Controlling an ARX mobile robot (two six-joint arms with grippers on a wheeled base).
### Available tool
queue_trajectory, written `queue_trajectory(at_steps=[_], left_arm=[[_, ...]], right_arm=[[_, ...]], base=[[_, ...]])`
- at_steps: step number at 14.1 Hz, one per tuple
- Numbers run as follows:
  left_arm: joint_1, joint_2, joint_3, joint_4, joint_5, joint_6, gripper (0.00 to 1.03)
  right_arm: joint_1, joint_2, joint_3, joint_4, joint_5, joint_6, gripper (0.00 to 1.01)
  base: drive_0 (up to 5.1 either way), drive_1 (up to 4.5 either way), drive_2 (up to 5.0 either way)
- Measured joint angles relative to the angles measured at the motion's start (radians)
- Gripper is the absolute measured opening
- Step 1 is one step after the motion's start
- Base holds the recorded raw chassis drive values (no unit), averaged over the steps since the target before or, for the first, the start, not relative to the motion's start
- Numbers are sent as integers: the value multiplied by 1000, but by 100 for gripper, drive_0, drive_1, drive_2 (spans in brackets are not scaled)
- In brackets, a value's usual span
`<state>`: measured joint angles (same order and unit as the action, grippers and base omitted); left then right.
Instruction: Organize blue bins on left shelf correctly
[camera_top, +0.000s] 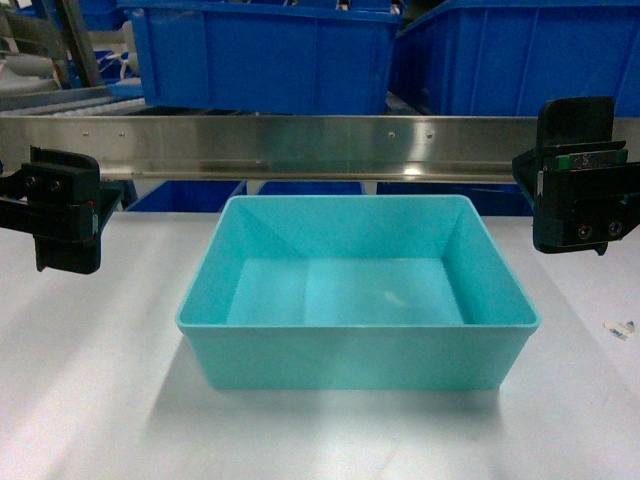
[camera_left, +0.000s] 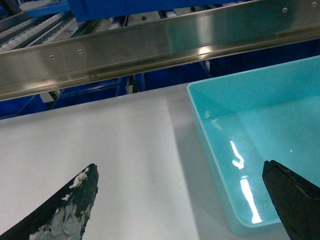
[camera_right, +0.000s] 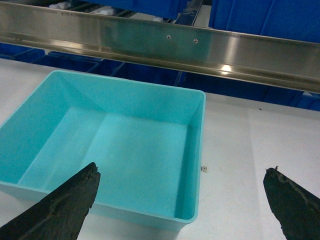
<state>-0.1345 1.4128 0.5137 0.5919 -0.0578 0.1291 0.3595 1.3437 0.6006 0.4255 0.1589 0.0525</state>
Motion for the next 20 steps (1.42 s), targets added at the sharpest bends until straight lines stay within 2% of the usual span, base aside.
queue_trajectory(at_steps=[2, 3, 4, 5, 6, 9, 14, 18, 19, 20], left_arm=[[2, 12, -1, 32, -14, 4, 98], [2, 83, 23, 21, -33, -15, 98], [-41, 185, 98, -49, -84, -97, 98], [-130, 277, 256, -215, -127, -204, 98], [-159, 358, 338, -248, -172, -239, 98], [-156, 467, 343, -222, -208, -267, 98], [-151, 525, 372, -206, -211, -279, 98], [-130, 556, 390, -204, -193, -279, 98], [-133, 569, 394, -210, -166, -285, 98], [-144, 571, 416, -223, -136, -291, 98]], right_arm=[[0, 10, 3, 14, -3, -2, 98], [-1, 78, 62, -42, -1, -18, 98], [7, 213, 192, -146, 23, -87, 98], [-29, 363, 269, -204, 75, -117, 98], [-86, 430, 321, -208, 63, -115, 98], [-71, 514, 348, -224, 56, -117, 98], [-73, 603, 355, -190, 61, -112, 98], [-71, 632, 375, -177, 64, -98, 98], [-72, 645, 378, -153, 77, -98, 98], [-73, 653, 415, -172, 87, -127, 98]], base=[[0, 0, 0], [0, 0, 0], [0, 0, 0], [0, 0, 0], [0, 0, 0], [0, 0, 0], [0, 0, 0], [0, 0, 0], [0, 0, 0], [0, 0, 0]])
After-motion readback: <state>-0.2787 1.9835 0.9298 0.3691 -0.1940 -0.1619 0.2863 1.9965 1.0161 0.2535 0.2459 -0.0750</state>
